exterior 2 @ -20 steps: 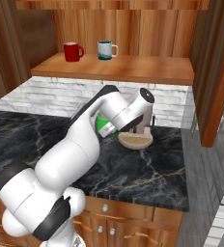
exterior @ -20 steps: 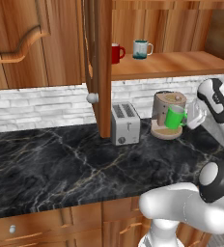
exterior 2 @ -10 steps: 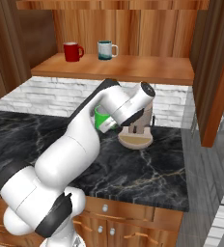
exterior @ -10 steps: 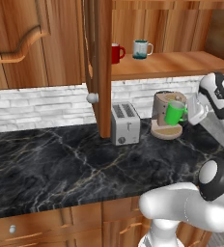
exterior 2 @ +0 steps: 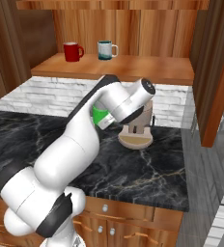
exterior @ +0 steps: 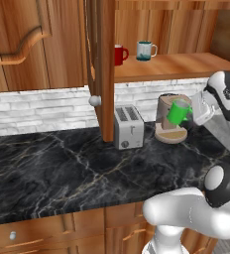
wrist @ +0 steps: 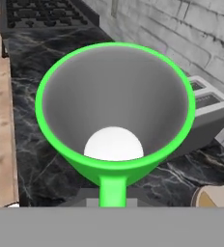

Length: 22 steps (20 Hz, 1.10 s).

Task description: Pick the mug on the counter and place it in the cabinet with the handle facing the right, like the mugs already inside.

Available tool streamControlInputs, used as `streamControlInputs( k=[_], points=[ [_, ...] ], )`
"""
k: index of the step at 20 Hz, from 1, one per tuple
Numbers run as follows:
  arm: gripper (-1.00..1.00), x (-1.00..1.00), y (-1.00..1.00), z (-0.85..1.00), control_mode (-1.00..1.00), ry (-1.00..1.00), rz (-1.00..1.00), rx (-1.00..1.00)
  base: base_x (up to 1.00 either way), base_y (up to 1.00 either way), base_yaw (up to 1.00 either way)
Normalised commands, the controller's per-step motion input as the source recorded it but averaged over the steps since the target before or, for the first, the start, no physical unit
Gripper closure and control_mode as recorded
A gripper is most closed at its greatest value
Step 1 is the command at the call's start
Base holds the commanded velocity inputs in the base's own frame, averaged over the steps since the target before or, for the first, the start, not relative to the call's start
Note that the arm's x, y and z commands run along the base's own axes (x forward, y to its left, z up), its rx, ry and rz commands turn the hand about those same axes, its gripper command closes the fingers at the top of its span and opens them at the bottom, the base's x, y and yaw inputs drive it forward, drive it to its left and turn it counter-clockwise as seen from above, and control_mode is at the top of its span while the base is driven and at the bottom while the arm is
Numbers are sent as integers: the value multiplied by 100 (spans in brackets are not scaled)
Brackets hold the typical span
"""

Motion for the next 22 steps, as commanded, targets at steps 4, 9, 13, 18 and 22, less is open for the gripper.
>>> streamControlInputs(
  k=[4,9,13,18,22],
  points=[
    [100,2,7,14,-100,-5,3,2,0,0,0],
    [100,5,7,15,-100,-3,3,2,0,0,0],
    [100,0,6,19,-100,-1,1,1,0,0,0],
    [100,0,4,23,-100,-1,1,1,0,0,0],
    [100,0,4,24,-100,-2,1,0,0,0,0]
  ],
)
